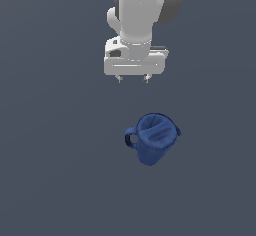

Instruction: Pick up the object and move it to a goal position.

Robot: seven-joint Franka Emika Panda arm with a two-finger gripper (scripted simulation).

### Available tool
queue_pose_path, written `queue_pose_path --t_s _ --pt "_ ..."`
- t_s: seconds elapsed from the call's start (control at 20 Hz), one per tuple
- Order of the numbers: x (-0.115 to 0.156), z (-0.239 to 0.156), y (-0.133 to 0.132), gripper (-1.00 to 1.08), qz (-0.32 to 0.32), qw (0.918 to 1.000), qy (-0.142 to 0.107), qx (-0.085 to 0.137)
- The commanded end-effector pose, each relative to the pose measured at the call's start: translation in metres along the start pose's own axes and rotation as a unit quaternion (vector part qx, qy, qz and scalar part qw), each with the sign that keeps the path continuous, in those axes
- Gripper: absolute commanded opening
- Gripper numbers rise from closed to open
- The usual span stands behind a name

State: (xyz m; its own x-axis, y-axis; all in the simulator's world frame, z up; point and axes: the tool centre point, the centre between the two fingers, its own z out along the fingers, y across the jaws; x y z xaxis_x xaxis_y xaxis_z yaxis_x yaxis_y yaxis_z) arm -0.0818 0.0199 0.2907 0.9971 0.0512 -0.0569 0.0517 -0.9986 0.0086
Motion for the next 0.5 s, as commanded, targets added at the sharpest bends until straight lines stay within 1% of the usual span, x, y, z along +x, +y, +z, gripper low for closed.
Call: queue_pose_path --t_s 0.0,0.3,0.45 --pt "0.000 0.000 0.000 0.28 0.000 1.0000 0.000 0.000" --pt "0.001 0.001 -0.013 0.28 -0.010 0.9999 -0.004 0.002" --pt "0.001 0.002 -0.014 0.28 -0.011 0.9999 -0.004 0.002"
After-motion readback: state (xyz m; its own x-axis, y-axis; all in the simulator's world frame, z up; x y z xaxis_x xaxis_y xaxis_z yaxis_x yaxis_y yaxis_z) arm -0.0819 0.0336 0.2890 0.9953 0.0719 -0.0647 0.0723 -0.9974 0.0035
